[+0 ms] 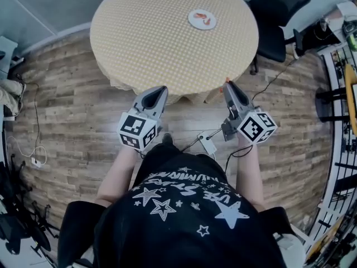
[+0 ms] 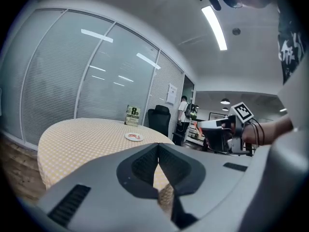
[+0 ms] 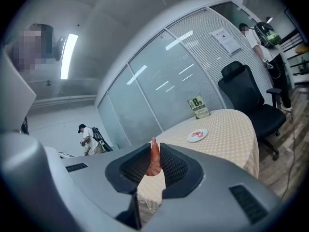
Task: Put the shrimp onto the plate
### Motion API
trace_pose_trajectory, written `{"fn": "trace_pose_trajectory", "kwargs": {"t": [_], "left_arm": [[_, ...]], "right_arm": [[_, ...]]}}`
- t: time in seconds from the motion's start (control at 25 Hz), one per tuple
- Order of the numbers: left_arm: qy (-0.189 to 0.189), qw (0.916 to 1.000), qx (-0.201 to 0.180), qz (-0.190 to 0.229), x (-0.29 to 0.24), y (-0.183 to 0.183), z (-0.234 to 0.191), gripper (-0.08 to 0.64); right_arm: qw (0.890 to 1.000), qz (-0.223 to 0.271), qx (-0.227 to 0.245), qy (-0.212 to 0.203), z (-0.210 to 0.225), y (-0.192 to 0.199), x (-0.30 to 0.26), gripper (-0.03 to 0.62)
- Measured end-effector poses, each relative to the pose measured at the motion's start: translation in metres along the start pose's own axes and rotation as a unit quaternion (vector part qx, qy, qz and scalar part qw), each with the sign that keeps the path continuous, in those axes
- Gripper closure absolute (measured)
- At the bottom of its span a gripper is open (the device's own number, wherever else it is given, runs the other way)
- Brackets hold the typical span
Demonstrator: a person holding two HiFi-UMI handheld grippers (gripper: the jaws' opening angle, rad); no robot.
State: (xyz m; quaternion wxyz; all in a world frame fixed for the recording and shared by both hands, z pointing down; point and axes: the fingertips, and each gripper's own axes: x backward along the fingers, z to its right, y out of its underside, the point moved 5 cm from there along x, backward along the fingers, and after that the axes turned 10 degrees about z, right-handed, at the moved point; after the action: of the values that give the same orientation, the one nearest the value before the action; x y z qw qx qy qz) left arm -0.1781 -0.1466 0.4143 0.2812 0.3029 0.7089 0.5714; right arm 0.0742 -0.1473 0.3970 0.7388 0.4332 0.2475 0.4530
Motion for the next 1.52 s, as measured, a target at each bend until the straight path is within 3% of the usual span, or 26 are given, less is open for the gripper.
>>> {"fn": "trace_pose_trajectory", "kwargs": {"t": [0.2, 0.48, 0.76, 0.96, 1.52], "left_arm": [[0.019, 0.9998, -0.005, -0.005, -0.026, 0.000, -0.029, 0.552], [0.001, 0.9999, 0.015, -0.006, -0.034, 0.007, -0.051, 0.552], [-0.037, 0.9992, 0.008, -0.017, -0.051, 0.002, -0.087, 0.552], [-0.037, 0.9991, -0.010, -0.015, -0.091, -0.013, -0.110, 0.552], [-0.054, 0.9970, -0.039, -0.037, -0.182, -0.031, -0.139, 0.552]], "right_arm": [[1.000, 0.012, -0.008, 0.025, 0.009, -0.005, -0.026, 0.523], [0.999, -0.009, 0.001, 0.032, 0.022, -0.001, -0.049, 0.523], [1.000, -0.011, -0.015, -0.009, 0.037, 0.003, -0.115, 0.523], [0.999, -0.014, -0.013, -0.026, 0.057, -0.011, -0.163, 0.523], [0.998, -0.062, -0.009, -0.023, 0.132, -0.029, -0.234, 0.523]]}}
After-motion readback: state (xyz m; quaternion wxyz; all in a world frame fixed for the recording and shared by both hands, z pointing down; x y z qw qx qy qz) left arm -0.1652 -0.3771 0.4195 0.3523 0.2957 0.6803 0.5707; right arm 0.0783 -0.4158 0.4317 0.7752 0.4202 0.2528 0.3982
